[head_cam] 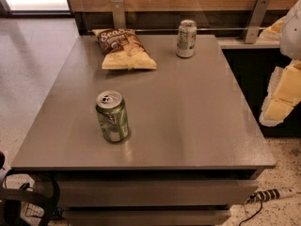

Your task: Move 7up can near green can

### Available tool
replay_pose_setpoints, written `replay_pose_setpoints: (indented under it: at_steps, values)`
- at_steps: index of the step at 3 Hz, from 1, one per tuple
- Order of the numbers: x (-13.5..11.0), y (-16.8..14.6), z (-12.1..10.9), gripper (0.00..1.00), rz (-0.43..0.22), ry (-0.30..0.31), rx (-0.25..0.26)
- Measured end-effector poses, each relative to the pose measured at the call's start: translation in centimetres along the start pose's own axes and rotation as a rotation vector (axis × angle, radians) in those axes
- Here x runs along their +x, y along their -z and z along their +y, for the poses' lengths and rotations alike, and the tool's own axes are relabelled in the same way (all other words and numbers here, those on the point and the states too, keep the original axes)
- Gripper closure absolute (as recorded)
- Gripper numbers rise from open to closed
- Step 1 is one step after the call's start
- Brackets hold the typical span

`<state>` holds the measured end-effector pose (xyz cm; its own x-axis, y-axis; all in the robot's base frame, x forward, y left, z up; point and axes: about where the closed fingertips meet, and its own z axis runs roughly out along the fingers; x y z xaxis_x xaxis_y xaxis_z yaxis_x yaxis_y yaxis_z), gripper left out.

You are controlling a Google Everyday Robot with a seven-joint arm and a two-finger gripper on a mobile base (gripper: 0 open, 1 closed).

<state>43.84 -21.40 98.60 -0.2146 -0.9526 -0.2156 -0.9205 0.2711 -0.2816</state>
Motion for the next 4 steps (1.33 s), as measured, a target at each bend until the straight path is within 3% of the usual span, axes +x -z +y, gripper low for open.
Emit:
replay_pose_setpoints:
  at_steps: [2, 3, 4]
  values:
    - [0.1, 0.1, -0.3, 0.00, -0.009, -0.008, 0.010]
    - [0.8, -0.5, -2.8, 0.00, -0.065, -0.069, 0.051]
    - [1.7, -2.6, -5.6, 0.00, -0.179, -0.197, 0.087]
